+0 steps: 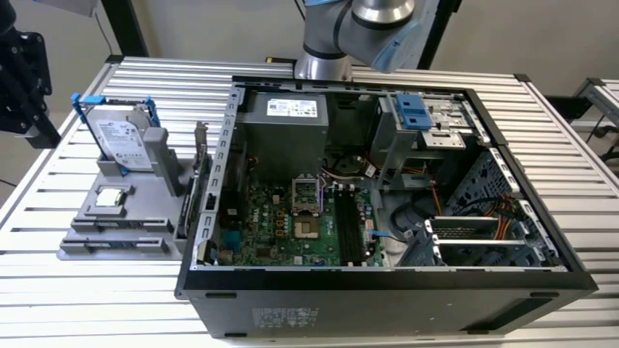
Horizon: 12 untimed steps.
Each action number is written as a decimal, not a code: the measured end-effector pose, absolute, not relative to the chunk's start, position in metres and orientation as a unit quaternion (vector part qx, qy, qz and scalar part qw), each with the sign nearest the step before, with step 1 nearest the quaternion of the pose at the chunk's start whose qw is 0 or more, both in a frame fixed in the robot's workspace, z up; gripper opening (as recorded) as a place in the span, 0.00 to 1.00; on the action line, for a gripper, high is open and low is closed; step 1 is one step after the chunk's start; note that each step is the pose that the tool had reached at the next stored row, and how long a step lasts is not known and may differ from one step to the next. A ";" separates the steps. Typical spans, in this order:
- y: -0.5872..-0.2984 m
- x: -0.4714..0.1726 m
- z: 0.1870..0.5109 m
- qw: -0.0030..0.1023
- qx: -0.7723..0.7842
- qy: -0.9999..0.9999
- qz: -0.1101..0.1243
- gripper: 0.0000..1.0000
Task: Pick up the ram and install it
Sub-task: 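Pick up the ram and move it above insertion slot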
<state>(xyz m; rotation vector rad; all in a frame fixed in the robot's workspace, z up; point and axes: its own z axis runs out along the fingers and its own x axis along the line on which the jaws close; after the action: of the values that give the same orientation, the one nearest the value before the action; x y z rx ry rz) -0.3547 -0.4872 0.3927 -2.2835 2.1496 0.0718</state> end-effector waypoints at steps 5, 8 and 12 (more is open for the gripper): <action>-0.487 -0.355 0.393 0.002 -0.728 0.685 0.023 1.00; -0.488 -0.355 0.393 0.002 -0.728 0.685 0.023 1.00; -0.487 -0.355 0.388 0.002 -0.723 0.690 0.023 1.00</action>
<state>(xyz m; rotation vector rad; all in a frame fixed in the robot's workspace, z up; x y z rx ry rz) -0.3547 -0.4866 0.3882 -2.2692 2.1645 0.0718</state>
